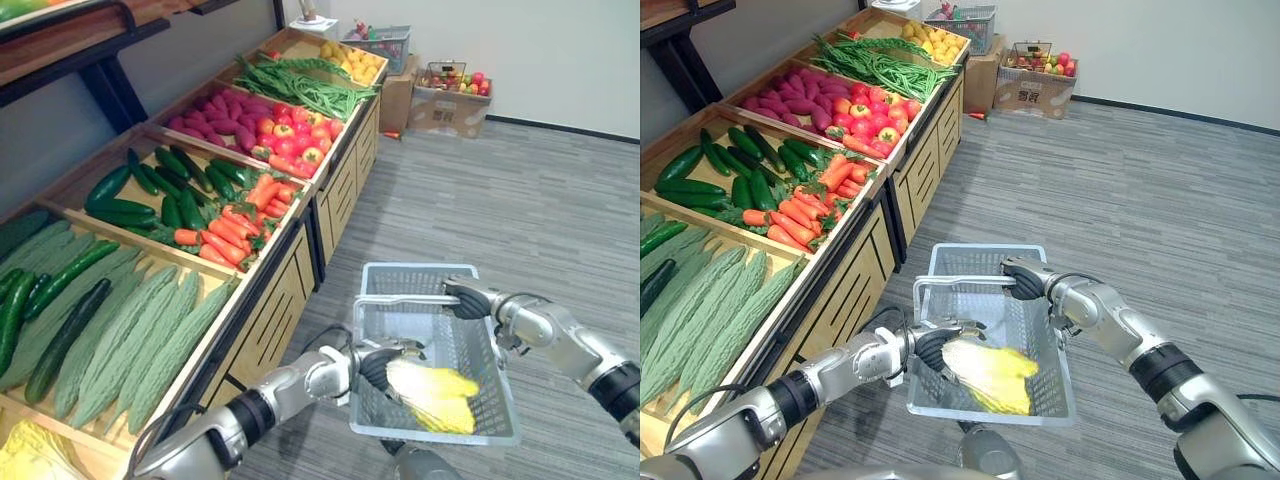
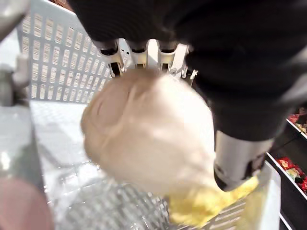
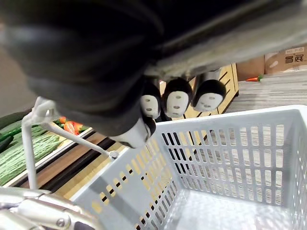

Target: Pick vegetable in the basket

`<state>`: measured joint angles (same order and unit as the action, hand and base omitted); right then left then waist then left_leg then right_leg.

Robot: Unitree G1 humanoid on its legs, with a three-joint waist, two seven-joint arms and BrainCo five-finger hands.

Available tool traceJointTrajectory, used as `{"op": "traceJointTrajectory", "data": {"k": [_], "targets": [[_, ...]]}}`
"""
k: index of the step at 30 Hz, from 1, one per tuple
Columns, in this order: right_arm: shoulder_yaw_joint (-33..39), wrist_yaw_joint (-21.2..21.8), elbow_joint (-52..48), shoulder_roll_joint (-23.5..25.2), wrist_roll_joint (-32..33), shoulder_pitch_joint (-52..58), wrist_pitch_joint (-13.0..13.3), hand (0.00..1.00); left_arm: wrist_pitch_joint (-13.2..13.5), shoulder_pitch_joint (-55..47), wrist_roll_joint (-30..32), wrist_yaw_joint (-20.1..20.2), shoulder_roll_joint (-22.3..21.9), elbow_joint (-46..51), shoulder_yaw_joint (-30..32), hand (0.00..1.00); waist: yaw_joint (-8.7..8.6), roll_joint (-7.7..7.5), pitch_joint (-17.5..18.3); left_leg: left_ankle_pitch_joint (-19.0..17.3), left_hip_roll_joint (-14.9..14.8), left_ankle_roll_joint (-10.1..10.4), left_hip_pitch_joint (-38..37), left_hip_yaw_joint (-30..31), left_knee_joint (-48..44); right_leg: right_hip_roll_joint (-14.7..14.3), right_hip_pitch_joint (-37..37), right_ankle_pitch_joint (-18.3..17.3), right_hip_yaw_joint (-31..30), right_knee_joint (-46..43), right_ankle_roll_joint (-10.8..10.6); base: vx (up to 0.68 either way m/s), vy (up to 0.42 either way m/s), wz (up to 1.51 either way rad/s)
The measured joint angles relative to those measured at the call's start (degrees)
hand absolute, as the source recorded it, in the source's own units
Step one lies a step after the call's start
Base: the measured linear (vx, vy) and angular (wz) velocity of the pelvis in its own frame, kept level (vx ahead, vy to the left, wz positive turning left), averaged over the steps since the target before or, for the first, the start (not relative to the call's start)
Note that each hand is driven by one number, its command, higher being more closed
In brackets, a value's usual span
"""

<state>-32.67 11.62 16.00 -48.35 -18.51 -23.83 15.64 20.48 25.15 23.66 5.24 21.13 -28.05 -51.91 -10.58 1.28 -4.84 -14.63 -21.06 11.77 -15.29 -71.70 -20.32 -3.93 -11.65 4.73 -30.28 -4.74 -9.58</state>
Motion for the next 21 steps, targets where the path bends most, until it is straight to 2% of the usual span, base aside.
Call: {"op": "traceJointTrajectory", "data": {"k": [9,10,12,14,17,19,21], "targets": [[1.9,0.6,0.8,0.5,0.0,1.1,-0.2,1.0,-0.1,0.9,-0.1,-0.4,-1.2,-0.1,1.8,0.0,0.51,-0.81,-0.6,0.0,-0.4,0.0,0.4,2.0,0.0,0.8,0.9,0.0,2.4,0.0,0.0,-0.02,0.015,0.12],[4.2,0.7,1.1,1.3,-0.1,2.4,-0.3,1.0,-0.2,1.5,-0.2,-0.4,-1.4,-0.1,1.9,0.0,1.19,-0.98,-0.7,0.0,-0.4,0.0,0.8,2.7,0.0,1.2,1.0,0.0,3.2,0.0,0.0,-0.04,0.013,0.27],[8.1,0.8,2.2,3.0,-0.2,4.5,-0.4,1.0,-0.6,1.7,-0.7,-0.3,-2.0,1.1,2.9,0.0,1.35,-1.34,-0.9,0.0,-0.3,-0.1,1.9,4.4,0.0,1.9,1.0,0.0,5.0,0.0,0.1,-0.04,0.01,0.43],[14.2,0.8,3.1,5.9,-0.2,8.5,-1.2,1.0,-1.0,1.5,-2.1,-0.3,-2.1,4.8,4.0,0.0,2.63,-1.48,-0.9,0.2,-0.3,-0.3,3.1,6.3,0.0,2.8,1.2,-0.1,7.0,0.0,0.1,-0.03,0.008,0.52],[24.0,0.0,4.4,11.0,-0.2,15.1,-2.6,1.0,-1.0,-2.7,-9.3,-1.5,-2.7,14.5,8.4,0.0,3.54,-1.54,-1.0,0.6,-0.3,-0.9,4.7,10.9,0.5,4.2,2.5,-0.4,11.6,-0.7,0.4,-0.04,-0.001,0.72],[30.9,-1.2,5.8,14.4,-0.1,19.2,-3.3,1.0,-1.0,-5.6,-13.2,-2.6,-2.7,20.9,10.5,0.0,4.79,-1.56,-1.0,1.2,0.4,-1.8,5.6,14.3,1.5,5.3,3.2,-0.4,14.6,-1.7,0.4,-0.06,0.015,0.9],[38.7,-3.6,8.7,17.7,0.0,23.1,-4.1,1.0,-0.8,-9.8,-19.3,-2.8,-2.3,29.1,13.2,0.0,6.28,-1.84,-1.0,2.0,2.5,-3.1,7.2,19.0,3.6,7.6,3.5,-0.5,18.4,-3.2,0.5,-0.09,0.063,0.97]]}}
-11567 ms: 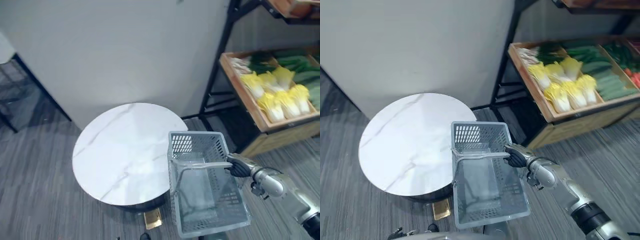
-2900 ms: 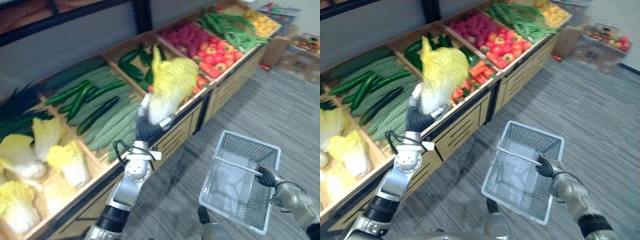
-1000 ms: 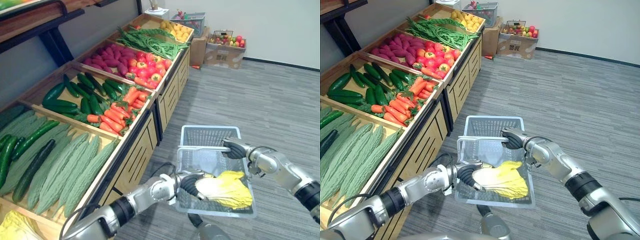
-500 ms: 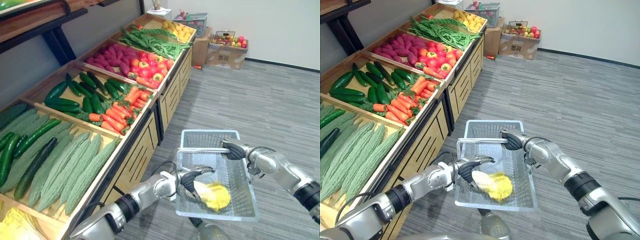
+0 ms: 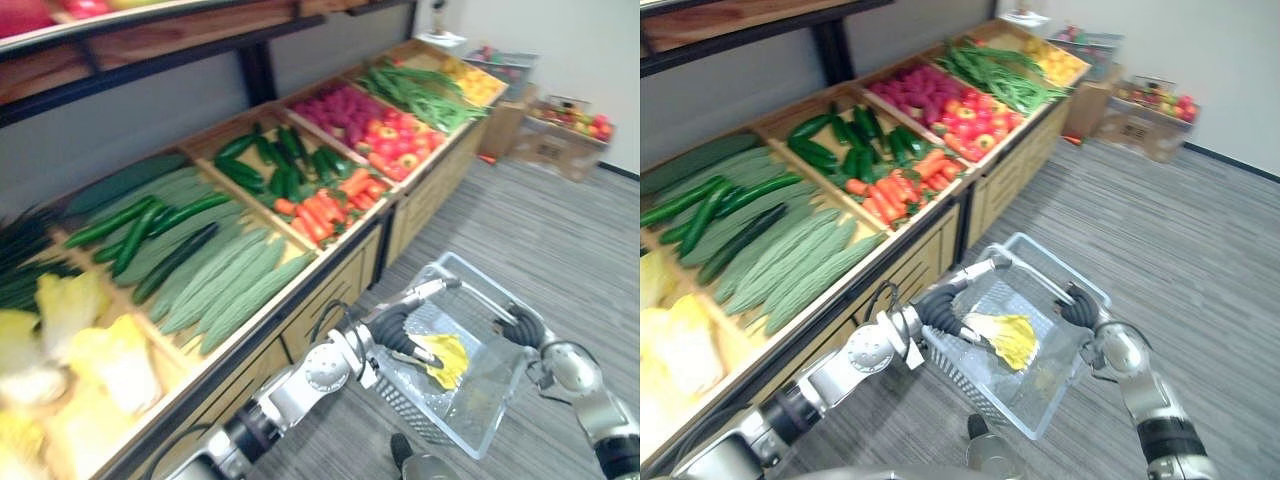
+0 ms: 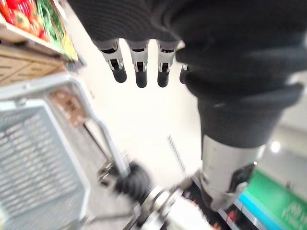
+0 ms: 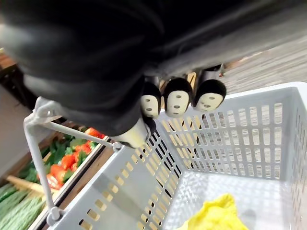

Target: Pick vegetable in the basket

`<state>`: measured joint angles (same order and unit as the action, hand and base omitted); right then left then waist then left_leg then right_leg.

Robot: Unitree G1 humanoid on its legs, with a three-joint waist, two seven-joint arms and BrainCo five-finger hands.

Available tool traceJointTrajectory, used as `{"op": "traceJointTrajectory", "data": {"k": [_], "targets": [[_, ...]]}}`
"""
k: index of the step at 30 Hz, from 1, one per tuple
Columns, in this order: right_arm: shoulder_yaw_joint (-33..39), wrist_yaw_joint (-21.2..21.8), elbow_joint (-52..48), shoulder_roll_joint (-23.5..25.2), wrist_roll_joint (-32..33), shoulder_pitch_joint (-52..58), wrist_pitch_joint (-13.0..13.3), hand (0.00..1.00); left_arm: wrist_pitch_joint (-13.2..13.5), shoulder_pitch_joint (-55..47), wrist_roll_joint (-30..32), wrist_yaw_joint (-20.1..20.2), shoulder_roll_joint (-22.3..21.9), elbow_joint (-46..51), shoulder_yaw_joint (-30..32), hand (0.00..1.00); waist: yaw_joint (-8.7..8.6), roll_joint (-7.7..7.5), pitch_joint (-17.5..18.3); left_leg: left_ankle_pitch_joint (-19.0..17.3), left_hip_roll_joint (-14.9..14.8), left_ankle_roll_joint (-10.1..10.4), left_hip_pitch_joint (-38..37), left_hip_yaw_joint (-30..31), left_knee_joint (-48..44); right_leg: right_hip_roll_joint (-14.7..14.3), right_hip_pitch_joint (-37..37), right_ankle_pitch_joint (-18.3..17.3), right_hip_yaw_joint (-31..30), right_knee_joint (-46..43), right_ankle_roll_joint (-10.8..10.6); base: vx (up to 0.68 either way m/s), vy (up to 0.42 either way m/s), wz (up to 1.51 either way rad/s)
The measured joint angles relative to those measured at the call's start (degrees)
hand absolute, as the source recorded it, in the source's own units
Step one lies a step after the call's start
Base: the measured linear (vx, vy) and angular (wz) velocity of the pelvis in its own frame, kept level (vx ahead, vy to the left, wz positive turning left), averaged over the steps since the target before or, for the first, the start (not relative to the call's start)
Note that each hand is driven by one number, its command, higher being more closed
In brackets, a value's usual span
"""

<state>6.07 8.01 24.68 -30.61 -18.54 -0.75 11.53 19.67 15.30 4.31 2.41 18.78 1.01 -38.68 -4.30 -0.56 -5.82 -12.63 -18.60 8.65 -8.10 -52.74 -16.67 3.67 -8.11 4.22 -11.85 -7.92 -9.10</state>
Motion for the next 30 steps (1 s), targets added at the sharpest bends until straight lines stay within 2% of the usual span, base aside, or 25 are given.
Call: {"op": "traceJointTrajectory", "data": {"k": [4,6,7,8,11,13,15,17,20,23,24,26,28,30], "targets": [[9.1,-3.2,9.6,5.6,0.1,2.3,-1.4,1.0,0.4,-8.0,-4.4,0.1,1.8,7.8,6.8,0.0,1.79,-1.3,1.0,2.2,4.4,-1.5,1.5,6.9,5.0,3.8,1.9,-0.1,5.4,0.6,0.2,-0.08,0.107,0.95],[15.4,-5.2,18.5,9.2,0.6,3.3,-2.1,1.0,0.4,-14.9,-7.7,-0.2,-0.3,9.9,15.9,0.0,2.21,-2.54,2.2,4.9,7.5,-2.8,3.8,12.3,9.1,6.1,3.2,-0.1,9.4,3.2,0.2,-0.02,0.039,1.14],[16.8,-5.7,20.8,9.8,0.6,3.4,-2.5,1.0,0.4,-16.2,-8.6,-0.5,-1.3,10.0,18.6,0.0,2.7,-2.76,2.3,5.6,8.3,-3.2,4.1,13.5,10.0,6.7,3.6,-0.1,10.4,3.9,0.2,0.02,0.021,1.08],[19.1,-6.5,25.6,10.4,0.6,3.4,-3.3,1.0,0.3,-18.3,-8.9,-1.8,-3.5,9.9,24.1,0.0,3.13,-3.04,2.5,7.2,9.6,-4.0,5.0,15.9,11.9,7.6,4.2,-0.1,12.3,5.0,0.2,0.03,0.009,0.99],[23.9,-8.0,34.7,11.4,0.6,3.3,-4.1,1.0,0.1,-21.4,-7.3,-7.2,-8.4,10.0,35.3,0.0,3.98,-2.89,2.6,10.7,11.8,-5.1,5.7,21.4,15.8,8.9,6.1,-0.1,17.3,6.1,0.2,0.03,-0.004,0.95],[27.1,-9.1,38.4,11.9,1.6,3.7,-4.4,1.0,-0.3,-22.5,-5.0,-10.5,-10.8,9.9,41.2,0.0,4.7,-2.9,2.6,11.9,12.4,-5.5,6.2,23.9,17.0,9.1,6.9,-0.1,19.8,6.3,0.2,0.01,-0.021,0.77],[30.2,-10.5,41.0,12.1,1.7,4.7,-5.1,1.0,-1.3,-23.0,-1.7,-13.6,-13.1,9.7,46.4,0.0,4.66,-2.98,2.7,13.0,12.8,-5.8,7.2,27.1,17.7,9.4,8.0,-0.1,22.9,6.7,0.2,-0.01,-0.026,0.81],[33.1,-11.8,41.4,13.1,1.7,6.1,-5.4,1.0,-3.9,-22.9,3.7,-19.3,-14.7,6.7,53.1,0.0,4.46,-2.87,2.8,14.3,13.4,-6.2,7.5,29.8,18.9,9.7,8.8,-0.1,26.0,7.0,0.2,-0.02,-0.018,0.59],[34.1,-12.7,41.4,14.3,2.9,6.9,-5.4,1.0,-7.5,-22.9,8.1,-24.7,-14.8,1.1,60.4,0.0,4.33,-2.87,3.3,16.0,14.2,-5.8,7.5,31.7,21.7,10.1,8.8,-1.3,28.2,7.2,1.5,-0.07,-0.015,0.26],[34.6,-12.8,40.8,15.9,3.8,7.6,-5.4,1.0,-10.3,-23.2,10.5,-28.8,-15.2,-4.0,65.0,0.0,4.21,-2.88,3.8,16.6,15.1,-5.6,7.9,33.3,22.5,10.8,9.0,-3.3,29.4,7.3,1.5,-0.08,-0.013,0.21],[34.6,-12.8,40.5,16.7,3.9,8.0,-5.4,1.0,-11.4,-24.1,10.5,-30.0,-15.7,-5.6,66.6,0.0,4.15,-2.64,4.3,16.6,15.2,-5.6,7.9,34.2,22.5,10.8,9.3,-3.7,29.9,7.3,1.2,-0.05,-0.01,0.17],[34.6,-12.9,39.7,17.9,4.1,9.1,-5.4,1.0,-11.9,-25.0,10.5,-31.3,-16.4,-8.5,68.6,0.0,3.96,-2.69,5.0,16.6,15.1,-5.6,8.0,34.9,22.6,10.8,9.6,-4.3,30.7,7.4,1.0,-0.03,-0.014,0.18],[34.5,-13.0,38.8,18.8,5.8,9.8,-5.5,1.0,-12.5,-26.0,10.5,-31.6,-16.1,-15.6,71.0,0.0,3.93,-2.03,5.8,16.6,15.1,-5.6,8.0,35.4,22.6,10.6,10.2,-4.3,31.3,7.9,1.0,-0.01,-0.014,0.14],[33.8,-13.6,38.7,19.6,9.5,9.8,-5.5,1.0,-13.4,-26.4,11.1,-32.0,-15.9,-28.9,73.4,0.0,3.67,-1.32,6.3,16.6,15.0,-5.6,8.0,35.8,22.6,10.5,10.5,-4.4,31.8,8.1,1.1,0.0,-0.014,0.08]]}}
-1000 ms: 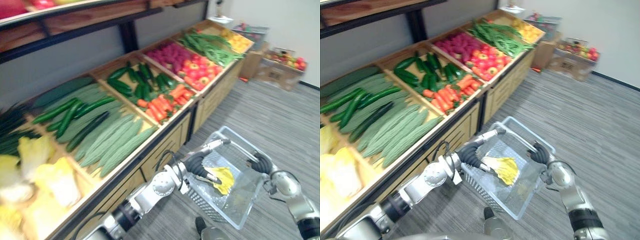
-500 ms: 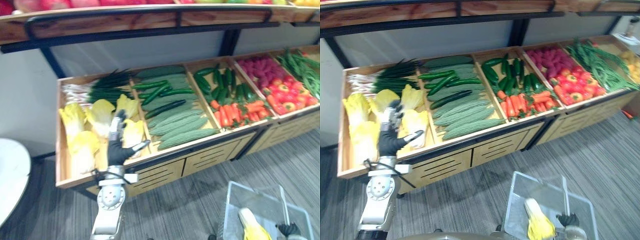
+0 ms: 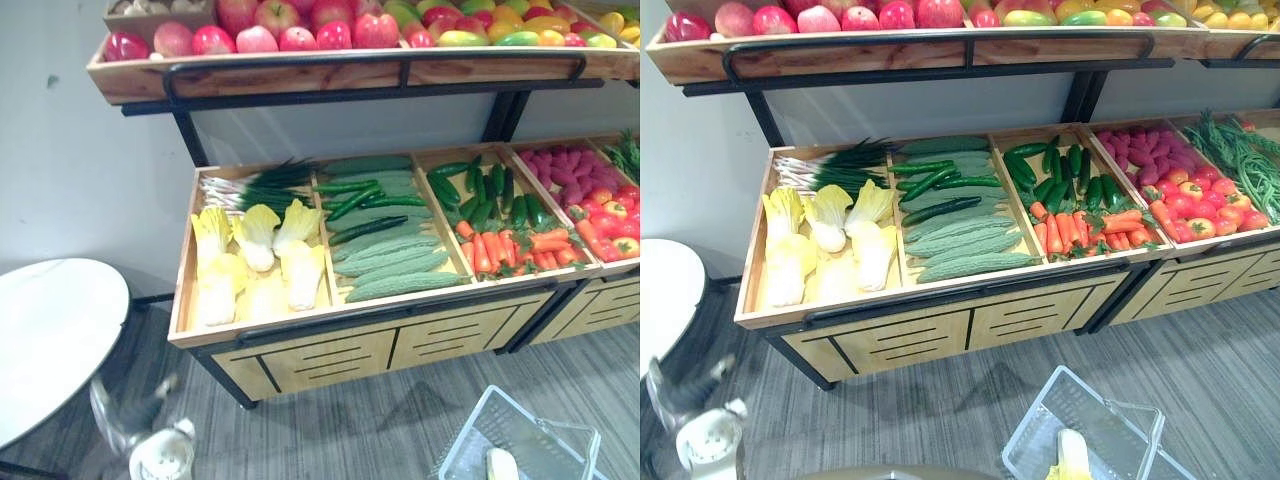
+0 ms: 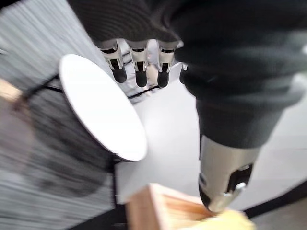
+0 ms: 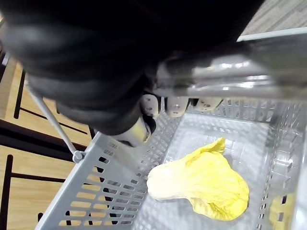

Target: Pick vegetable in the basket

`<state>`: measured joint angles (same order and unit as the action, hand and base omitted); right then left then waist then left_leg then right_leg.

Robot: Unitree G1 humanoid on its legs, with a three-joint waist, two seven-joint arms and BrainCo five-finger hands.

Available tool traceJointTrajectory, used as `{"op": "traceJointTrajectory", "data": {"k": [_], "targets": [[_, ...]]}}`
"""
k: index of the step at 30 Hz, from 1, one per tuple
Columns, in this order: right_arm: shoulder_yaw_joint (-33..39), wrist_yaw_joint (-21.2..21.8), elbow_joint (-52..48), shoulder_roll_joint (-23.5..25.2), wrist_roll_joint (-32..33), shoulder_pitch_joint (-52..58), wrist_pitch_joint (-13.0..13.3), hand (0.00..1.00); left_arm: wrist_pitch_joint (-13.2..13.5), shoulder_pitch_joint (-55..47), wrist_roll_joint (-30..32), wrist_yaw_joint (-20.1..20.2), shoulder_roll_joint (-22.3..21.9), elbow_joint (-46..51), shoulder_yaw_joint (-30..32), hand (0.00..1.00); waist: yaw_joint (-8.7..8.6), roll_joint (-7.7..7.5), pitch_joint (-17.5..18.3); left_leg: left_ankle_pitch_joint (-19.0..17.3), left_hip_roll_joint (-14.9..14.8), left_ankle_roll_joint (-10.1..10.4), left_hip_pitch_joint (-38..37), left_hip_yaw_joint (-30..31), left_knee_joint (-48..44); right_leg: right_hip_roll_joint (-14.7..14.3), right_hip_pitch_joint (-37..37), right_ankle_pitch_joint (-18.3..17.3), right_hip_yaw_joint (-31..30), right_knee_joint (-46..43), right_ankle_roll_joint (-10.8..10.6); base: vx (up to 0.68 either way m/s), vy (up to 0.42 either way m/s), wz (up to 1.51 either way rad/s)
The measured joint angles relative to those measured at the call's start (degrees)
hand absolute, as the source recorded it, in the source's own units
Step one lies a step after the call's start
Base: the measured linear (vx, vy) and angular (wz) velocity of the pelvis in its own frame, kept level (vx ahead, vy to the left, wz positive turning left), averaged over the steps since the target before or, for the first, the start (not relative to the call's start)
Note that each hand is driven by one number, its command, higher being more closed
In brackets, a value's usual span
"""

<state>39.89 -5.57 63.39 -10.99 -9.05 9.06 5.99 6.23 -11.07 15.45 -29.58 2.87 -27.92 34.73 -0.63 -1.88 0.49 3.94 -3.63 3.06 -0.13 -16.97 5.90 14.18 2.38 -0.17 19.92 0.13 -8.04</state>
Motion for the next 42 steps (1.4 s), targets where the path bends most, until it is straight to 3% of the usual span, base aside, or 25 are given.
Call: {"op": "traceJointTrajectory", "data": {"k": [5,10,13,20,28,33,35,36,37,38,39,40,42], "targets": [[-1.3,-0.5,0.2,2.4,1.8,-1.1,0.0,1.0,-3.1,-2.1,0.9,4.5,0.0,-24.8,3.0,0.0,-0.52,-0.84,0.2,-0.2,-0.1,0.1,0.2,0.0,0.0,-0.3,0.2,0.0,0.1,1.0,0.1,0.03,-0.01,-0.01],[-3.3,-0.4,1.3,2.7,1.4,-3.3,0.1,1.0,-4.4,-3.6,1.0,11.5,0.1,-32.5,2.5,0.0,-0.67,-1.85,0.4,-0.7,-0.1,0.7,-0.4,-1.2,0.0,-0.5,0.0,0.1,-1.4,1.0,0.1,0.07,-0.015,-0.12],[-4.2,-0.4,2.6,2.7,0.0,-4.5,0.2,1.0,-4.2,-3.6,0.9,16.0,0.1,-33.1,-2.5,0.0,-0.71,-1.66,0.3,-0.9,0.0,0.8,-1.3,-2.4,0.0,-0.6,0.1,0.1,-2.6,1.0,0.1,0.06,-0.013,-0.23],[-4.5,-0.5,2.8,2.5,0.6,-4.5,0.1,1.0,-1.5,-1.2,-1.9,21.2,0.8,-33.1,-14.1,0.0,-1.01,-0.65,-0.4,-1.1,-0.2,1.0,-2.6,-1.1,0.0,-1.0,1.0,0.2,-3.1,1.4,-0.2,0.04,-0.038,-0.08],[-1.3,-0.1,3.0,2.6,1.3,-4.3,-0.8,1.0,-1.4,-1.2,-5.7,23.5,2.2,-33.0,-19.8,0.0,-1.09,-0.49,-1.5,-2.3,0.1,1.3,-4.6,-1.8,0.0,-0.2,0.8,-2.1,-4.1,-2.3,0.5,0.0,0.004,-0.05],[3.9,0.8,2.3,4.2,1.9,-4.2,-0.8,1.0,-1.4,-1.5,-6.2,23.7,3.7,-32.6,-23.0,0.0,-1.2,-1.87,-4.3,-4.7,0.9,0.6,-7.2,-8.9,-0.4,1.1,-3.3,-2.9,-11.3,-6.4,1.7,-0.01,0.078,-0.7],[5.2,0.7,0.3,6.0,2.5,-4.2,-0.9,1.0,-1.4,-0.4,-4.8,23.7,4.1,-32.4,-24.3,0.0,-1.52,-1.64,-7.0,-5.9,0.2,0.4,-8.7,-13.9,-0.5,-0.4,-4.6,0.8,-11.7,-6.3,7.5,-0.02,0.057,-1.0],[5.1,0.7,-0.1,6.2,2.7,-4.3,-0.9,1.0,-1.4,-0.4,-4.0,23.6,4.0,-32.3,-24.3,0.0,-1.71,-1.41,-7.4,-6.7,-0.3,0.0,-8.5,-15.6,-1.5,-1.0,-5.1,3.3,-10.5,-5.7,8.1,-0.04,0.064,-1.39],[4.4,0.7,-0.9,6.3,2.8,-4.4,-0.9,1.0,-1.4,-0.4,-2.9,23.6,3.8,-31.4,-24.4,0.0,-1.68,0.27,-7.9,-8.4,-3.5,-0.9,-6.8,-19.7,-4.5,-3.7,-5.6,11.2,-7.8,-1.4,9.7,-0.06,0.021,-1.7],[3.1,0.8,-2.3,6.3,2.8,-4.8,-0.5,1.0,-1.3,0.2,-1.2,23.7,3.4,-31.0,-24.1,0.0,-1.07,1.18,-8.9,-9.6,-5.8,-2.2,-7.1,-24.1,-6.4,-3.7,-7.2,7.9,-1.1,-8.1,11.3,-0.06,0.009,-1.7],[2.6,0.8,-2.6,6.2,2.8,-4.8,-0.5,1.0,-1.3,0.6,-0.6,23.7,3.6,-30.9,-24.1,0.0,-1.32,1.32,-9.4,-10.0,-6.0,-2.2,-6.9,-25.6,-7.1,-2.5,-8.4,4.4,2.4,-14.0,11.0,-0.03,-0.004,-1.46],[2.6,0.5,-2.7,6.2,2.8,-4.7,-0.7,1.0,-1.4,1.4,-0.4,23.6,3.9,-30.9,-24.3,0.0,-1.9,0.32,-9.7,-10.5,-6.0,-2.1,-7.1,-28.3,-8.1,-0.3,-8.9,-0.3,7.0,-22.5,10.1,0.03,0.021,-1.06],[2.3,0.1,-2.5,6.3,2.8,-4.6,-0.3,1.0,-1.6,2.2,0.6,23.4,4.4,-31.4,-24.2,0.0,-2.41,0.05,-9.6,-10.5,-6.1,-2.2,-7.8,-34.2,-8.5,2.1,-8.1,-3.7,12.9,-29.6,9.6,0.1,0.025,-1.29]]}}
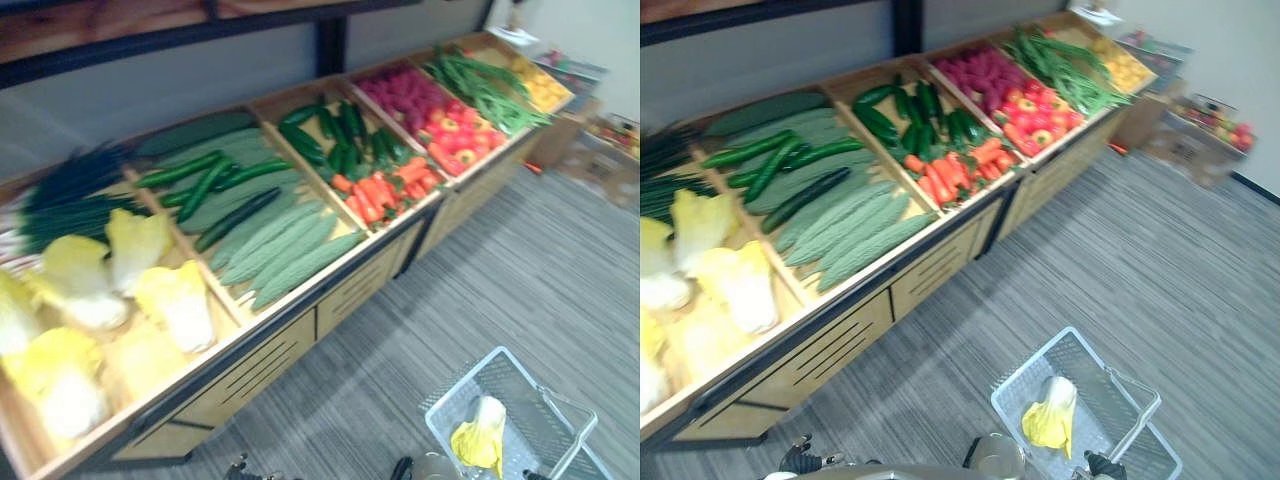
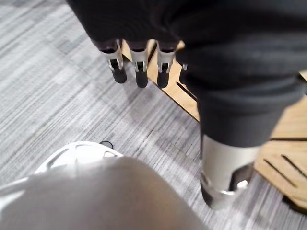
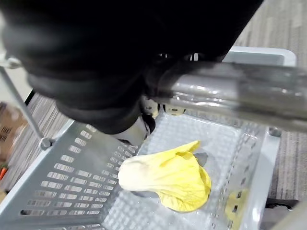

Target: Pick vegetable in the basket

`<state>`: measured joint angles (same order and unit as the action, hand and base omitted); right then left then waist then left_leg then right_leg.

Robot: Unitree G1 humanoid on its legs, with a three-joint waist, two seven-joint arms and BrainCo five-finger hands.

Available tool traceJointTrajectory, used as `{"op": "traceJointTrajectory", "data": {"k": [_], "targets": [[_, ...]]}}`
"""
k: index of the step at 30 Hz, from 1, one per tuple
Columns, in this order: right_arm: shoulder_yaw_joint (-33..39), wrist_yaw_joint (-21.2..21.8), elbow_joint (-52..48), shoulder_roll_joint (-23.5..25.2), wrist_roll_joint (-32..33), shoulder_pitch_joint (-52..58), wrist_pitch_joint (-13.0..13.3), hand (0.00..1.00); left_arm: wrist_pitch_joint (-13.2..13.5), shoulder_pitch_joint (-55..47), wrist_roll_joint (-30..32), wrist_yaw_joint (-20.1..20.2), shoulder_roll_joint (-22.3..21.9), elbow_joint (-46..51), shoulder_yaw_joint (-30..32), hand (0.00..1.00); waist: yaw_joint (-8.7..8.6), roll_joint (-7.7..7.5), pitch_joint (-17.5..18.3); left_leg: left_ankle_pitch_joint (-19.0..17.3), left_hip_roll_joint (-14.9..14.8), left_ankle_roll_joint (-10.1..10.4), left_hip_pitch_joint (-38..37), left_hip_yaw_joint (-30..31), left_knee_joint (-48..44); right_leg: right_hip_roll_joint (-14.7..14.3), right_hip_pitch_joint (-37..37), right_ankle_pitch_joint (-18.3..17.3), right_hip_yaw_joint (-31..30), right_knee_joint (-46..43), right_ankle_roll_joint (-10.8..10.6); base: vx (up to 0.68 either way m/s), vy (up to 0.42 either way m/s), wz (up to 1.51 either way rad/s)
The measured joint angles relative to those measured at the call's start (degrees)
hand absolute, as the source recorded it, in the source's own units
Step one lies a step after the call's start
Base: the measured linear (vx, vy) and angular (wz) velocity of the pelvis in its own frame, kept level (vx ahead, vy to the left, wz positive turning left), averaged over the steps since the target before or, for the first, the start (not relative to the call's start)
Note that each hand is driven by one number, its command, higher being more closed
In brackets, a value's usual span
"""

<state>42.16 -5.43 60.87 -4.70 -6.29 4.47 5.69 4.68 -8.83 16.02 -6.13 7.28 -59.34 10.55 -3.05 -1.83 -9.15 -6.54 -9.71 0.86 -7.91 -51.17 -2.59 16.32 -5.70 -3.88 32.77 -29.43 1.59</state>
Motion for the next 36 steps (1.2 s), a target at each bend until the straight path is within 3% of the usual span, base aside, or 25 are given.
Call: {"op": "traceJointTrajectory", "data": {"k": [1,3,5,7,8,9,11,13,14,15,16,17,18,19,20,21,22,23,24,26,28,30,34,36], "targets": [[-0.1,-0.1,0.3,-0.1,0.0,-0.1,0.0,1.0,-0.1,0.1,0.0,-0.1,0.0,-0.1,0.0,0.0,0.0,-0.03,0.0,0.0,0.0,0.0,0.0,-0.8,-0.2,0.2,0.2,-0.4,0.5,-0.3,-0.6,0.13,-0.014,-1.32],[-1.7,-0.9,3.1,-0.6,0.0,-1.9,0.0,1.0,-0.4,1.1,0.0,-0.3,0.0,-1.4,0.2,0.0,0.14,-0.46,0.2,-0.1,-0.3,0.0,-0.2,-6.3,-2.6,1.5,2.5,-1.9,3.6,2.9,-3.8,0.11,-0.107,-1.32],[-3.5,-1.2,4.5,-1.3,-0.1,-3.9,-0.3,1.0,-0.4,2.6,-0.1,-0.4,0.0,-2.3,0.2,0.0,0.22,-0.77,0.0,-0.3,-1.6,0.0,-0.1,-9.8,-6.0,-0.4,3.4,-2.8,5.0,9.7,-5.6,0.11,-0.251,-1.47],[-5.2,-1.6,4.9,-1.7,-0.3,-4.8,-0.3,1.0,-0.4,4.1,-0.2,-0.4,-0.2,-2.3,0.6,0.0,0.08,0.16,-0.3,-0.7,-4.1,0.1,-0.2,-11.4,-10.5,-3.2,4.8,-3.0,4.2,15.2,-5.2,0.12,-0.325,-1.2],[-6.0,-1.7,4.9,-2.1,-0.3,-4.6,-0.4,1.0,-0.3,5.5,-0.2,-0.6,-1.0,-2.3,0.5,0.0,-0.36,1.08,-0.5,-0.8,-6.3,0.2,-0.1,-11.4,-14.5,-4.7,5.7,-3.1,3.1,17.7,-5.1,0.1,-0.297,-0.75],[-7.0,-1.8,5.0,-2.1,-0.3,-3.9,-0.4,1.0,-0.2,6.4,-0.2,-0.8,-1.8,-2.3,0.5,0.0,-0.68,1.08,-0.8,-1.0,-9.7,0.4,0.7,-11.4,-21.2,-5.8,6.9,-3.2,1.8,19.4,-4.9,0.08,-0.268,-0.64],[-8.6,-2.0,4.7,-2.6,-0.3,-3.6,-0.2,1.0,0.2,7.0,-0.2,-1.1,-3.5,-2.2,0.0,0.0,-1.5,2.19,-0.8,-4.2,-11.7,3.3,0.8,-10.7,-21.7,-6.5,8.0,-3.5,-0.2,19.4,-4.4,-0.01,-0.136,-0.48],[-11.5,-2.0,4.3,-3.7,-0.4,-2.9,0.2,1.0,0.2,7.0,-0.2,-1.5,-4.5,-2.2,-0.9,0.0,-1.37,3.73,-0.2,0.3,-14.2,0.4,-0.3,-11.3,-23.5,-8.1,8.4,-4.0,-2.5,18.9,-4.3,0.0,-0.063,-0.75],[-13.2,-1.9,4.3,-4.1,-0.5,-2.8,0.6,1.0,0.2,6.6,-0.2,-1.9,-4.6,-2.1,-0.9,0.0,-1.27,4.09,0.0,0.9,-15.4,0.1,-0.7,-9.2,-26.9,-8.3,8.8,-4.5,-4.1,18.5,-4.2,0.07,-0.05,-0.94],[-14.7,-1.9,4.2,-4.0,-0.5,-2.7,1.0,1.0,0.3,6.2,-1.3,-2.5,-4.9,-1.6,-0.6,0.0,-1.05,3.63,-0.2,2.6,-16.4,-1.7,-0.1,-5.2,-31.1,-8.4,9.3,-4.7,-5.9,18.4,-4.2,0.09,-0.031,-0.99],[-16.7,-1.9,4.0,-3.5,-0.6,-2.8,1.5,1.0,0.6,6.2,-2.5,-3.5,-4.8,-1.1,0.1,0.0,-0.23,2.03,-0.9,3.4,-15.7,-2.9,4.0,4.9,-36.7,-7.0,10.2,-4.8,-9.4,19.0,-4.1,0.09,0.065,-1.17],[-18.1,-1.9,3.2,-3.9,-0.6,-3.5,2.0,1.0,1.0,6.3,-2.5,-4.0,-5.1,-1.0,-0.1,0.0,0.23,1.8,-1.0,-2.9,-9.6,1.9,7.7,16.7,-34.6,-5.3,9.8,-4.7,-12.9,19.2,-4.1,0.07,0.134,-1.09],[-18.1,-1.8,3.2,-4.0,-0.6,-3.8,2.1,1.0,1.4,6.4,-2.9,-4.1,-5.1,-0.8,-0.1,0.0,0.2,1.57,-1.3,-4.9,-7.1,2.7,8.6,20.9,-32.4,-4.5,9.6,-4.7,-14.3,19.2,-4.2,0.05,0.192,-1.03],[-18.2,-1.9,3.2,-3.8,-0.6,-4.0,2.2,1.0,1.6,6.1,-4.1,-4.6,-5.1,-0.2,0.0,0.0,0.72,1.56,-1.3,-7.0,-2.6,3.7,9.9,26.5,-26.9,-3.4,9.0,-4.5,-16.7,19.1,-4.6,0.06,0.288,-1.05],[-18.1,-2.0,3.1,-3.9,-0.6,-4.1,2.3,1.0,1.8,6.1,-4.6,-4.9,-5.0,0.3,0.1,0.0,1.6,1.63,-1.3,-6.8,1.1,3.7,10.6,31.7,-18.5,-2.6,8.4,-4.1,-19.5,19.1,-5.3,0.07,0.299,-1.17],[-18.4,-1.9,3.1,-4.3,-0.7,-4.5,2.4,1.0,2.1,5.7,-4.6,-5.0,-5.0,0.6,0.2,0.0,1.93,2.31,-1.2,-4.0,2.5,4.0,10.7,35.6,-11.8,-2.9,7.9,-3.7,-21.0,19.3,-6.2,0.11,0.438,-1.25],[-18.7,-1.8,3.0,-4.4,-1.1,-5.1,2.4,1.0,2.5,5.5,-4.9,-4.9,-4.6,1.0,1.0,0.0,2.34,2.31,-1.4,-1.2,3.5,3.6,10.9,38.5,-8.9,-3.3,7.6,-3.9,-23.8,19.8,-8.6,0.11,0.283,-0.9],[-20.1,-1.8,3.0,-3.7,-1.2,-4.8,2.6,1.0,2.4,5.4,-4.9,-5.1,-4.3,1.1,1.3,0.0,2.17,2.0,-1.0,-1.7,4.8,4.2,10.8,39.5,-8.7,-2.7,7.5,-3.3,-25.0,21.0,-9.7,0.16,0.311,-0.69],[-20.8,-1.9,3.1,-2.6,-1.2,-5.0,2.8,1.0,2.5,5.4,-4.9,-5.1,-3.0,1.1,1.8,0.0,2.06,-0.23,-1.1,-1.7,6.7,4.2,11.9,40.9,-10.6,-2.4,6.6,-3.1,-26.4,21.5,-9.9,0.11,0.153,-0.3],[-20.4,-2.0,3.1,-1.8,-1.2,-5.1,3.1,1.0,2.4,5.3,-5.2,-5.0,-2.5,1.1,3.2,0.0,2.16,-1.35,-0.9,-2.9,7.8,3.9,13.9,45.0,-13.7,-2.1,5.6,-2.9,-28.8,22.0,-9.5,0.06,0.122,-0.32],[-20.0,-2.1,2.9,-1.6,-1.2,-5.1,3.1,1.0,2.3,4.9,-4.9,-4.9,-2.3,0.5,3.4,0.0,2.53,-0.97,-0.9,-5.2,7.1,2.2,13.2,42.2,-13.4,-2.2,5.4,-2.4,-30.3,23.1,-10.2,0.02,0.109,-0.49],[-20.2,-2.0,2.7,-1.5,-1.2,-5.2,3.2,1.0,2.2,4.2,-3.9,-4.8,-2.2,-0.1,3.4,0.0,3.57,-0.86,-0.8,-5.5,6.9,2.1,12.1,39.5,-12.8,-2.5,4.6,-1.0,-32.6,23.8,-10.3,-0.01,0.082,-0.73],[-19.9,-1.7,2.6,-1.1,-1.2,-4.6,3.3,1.0,2.3,3.7,-3.4,-4.7,-1.7,-1.9,3.0,0.0,3.22,-1.09,0.3,-5.6,6.8,2.1,9.7,36.1,-9.8,-3.0,3.7,-0.1,-36.0,25.3,-11.4,0.01,0.005,-0.52],[-18.5,-1.7,2.6,-1.1,-1.2,-4.0,3.1,1.0,2.3,3.7,-3.3,-4.6,-1.2,-2.2,1.5,0.0,3.01,-1.25,0.3,-6.3,6.5,2.3,8.5,35.4,-9.4,-3.5,3.6,-0.6,-36.6,24.1,-10.6,0.05,-0.011,-0.29]]}}
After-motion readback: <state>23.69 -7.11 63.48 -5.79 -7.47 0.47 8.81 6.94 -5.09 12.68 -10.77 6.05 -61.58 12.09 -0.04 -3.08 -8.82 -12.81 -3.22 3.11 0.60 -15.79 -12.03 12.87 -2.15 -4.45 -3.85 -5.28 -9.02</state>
